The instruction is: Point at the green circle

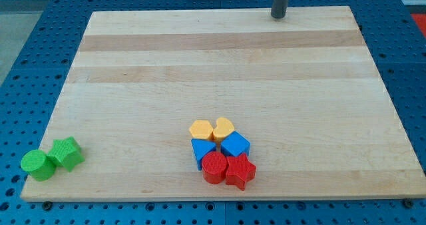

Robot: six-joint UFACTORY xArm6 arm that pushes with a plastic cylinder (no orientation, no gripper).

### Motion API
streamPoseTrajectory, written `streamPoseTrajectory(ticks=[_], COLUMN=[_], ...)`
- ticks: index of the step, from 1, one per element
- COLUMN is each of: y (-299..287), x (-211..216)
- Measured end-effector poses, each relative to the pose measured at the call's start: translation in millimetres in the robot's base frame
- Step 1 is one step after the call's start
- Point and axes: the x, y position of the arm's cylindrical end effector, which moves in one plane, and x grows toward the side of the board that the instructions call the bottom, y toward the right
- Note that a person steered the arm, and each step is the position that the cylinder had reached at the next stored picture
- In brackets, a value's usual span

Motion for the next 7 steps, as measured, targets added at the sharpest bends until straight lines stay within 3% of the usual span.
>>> streamPoseTrajectory(ticks=[1,3,6,7], y=[0,31,52,90], x=[1,64,71,110])
